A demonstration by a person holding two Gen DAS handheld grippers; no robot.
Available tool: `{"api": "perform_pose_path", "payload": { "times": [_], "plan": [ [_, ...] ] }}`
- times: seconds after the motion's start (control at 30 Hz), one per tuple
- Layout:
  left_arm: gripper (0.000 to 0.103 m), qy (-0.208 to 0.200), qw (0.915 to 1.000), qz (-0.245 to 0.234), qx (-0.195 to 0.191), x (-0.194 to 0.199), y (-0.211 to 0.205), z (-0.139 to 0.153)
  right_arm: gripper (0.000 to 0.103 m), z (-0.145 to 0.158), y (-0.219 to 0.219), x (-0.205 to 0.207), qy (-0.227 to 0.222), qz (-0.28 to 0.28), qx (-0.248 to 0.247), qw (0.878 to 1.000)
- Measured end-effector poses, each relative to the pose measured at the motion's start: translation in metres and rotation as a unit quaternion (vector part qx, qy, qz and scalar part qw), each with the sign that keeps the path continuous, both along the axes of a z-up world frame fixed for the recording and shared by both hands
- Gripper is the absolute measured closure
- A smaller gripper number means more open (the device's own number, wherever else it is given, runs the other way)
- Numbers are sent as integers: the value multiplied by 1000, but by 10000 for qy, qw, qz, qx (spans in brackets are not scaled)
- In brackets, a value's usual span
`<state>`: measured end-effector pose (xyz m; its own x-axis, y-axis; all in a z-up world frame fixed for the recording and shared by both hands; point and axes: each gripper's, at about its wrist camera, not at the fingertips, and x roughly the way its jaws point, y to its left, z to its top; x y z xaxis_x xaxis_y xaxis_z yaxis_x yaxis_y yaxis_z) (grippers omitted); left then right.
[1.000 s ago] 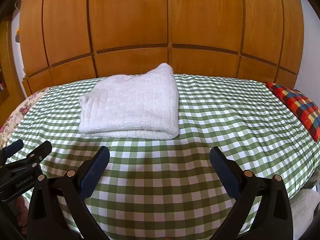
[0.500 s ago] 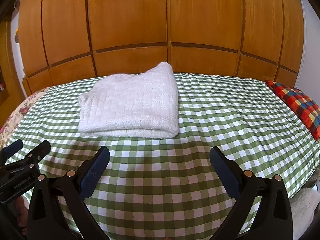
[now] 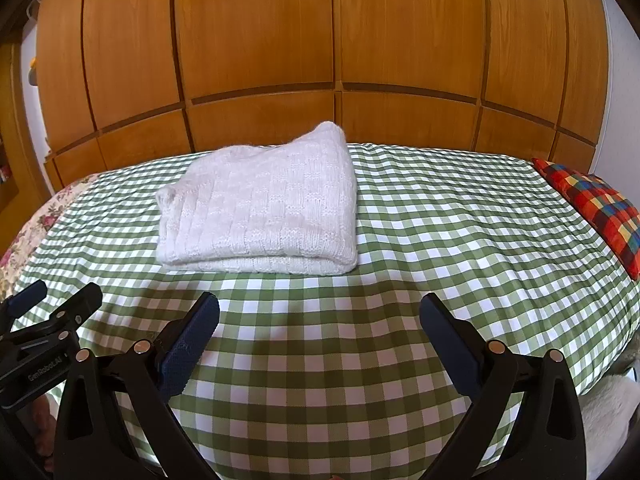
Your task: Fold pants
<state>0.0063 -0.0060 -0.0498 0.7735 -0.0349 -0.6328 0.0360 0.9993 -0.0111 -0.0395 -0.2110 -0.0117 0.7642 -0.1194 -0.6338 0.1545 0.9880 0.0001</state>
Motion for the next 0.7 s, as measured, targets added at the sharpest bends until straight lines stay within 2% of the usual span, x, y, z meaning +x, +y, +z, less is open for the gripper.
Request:
{"api": "perform_pose_path", "payload": {
  "times": [0.47, 0.7],
  "plan": [
    [2, 52, 9999, -70, -116, -1, -2, 0, 4, -1, 0, 1, 34, 12, 2, 10000],
    [2, -105, 9999, -77, 24, -5, -5, 0, 4, -2, 0, 2, 66, 27, 24, 10000]
  ]
}}
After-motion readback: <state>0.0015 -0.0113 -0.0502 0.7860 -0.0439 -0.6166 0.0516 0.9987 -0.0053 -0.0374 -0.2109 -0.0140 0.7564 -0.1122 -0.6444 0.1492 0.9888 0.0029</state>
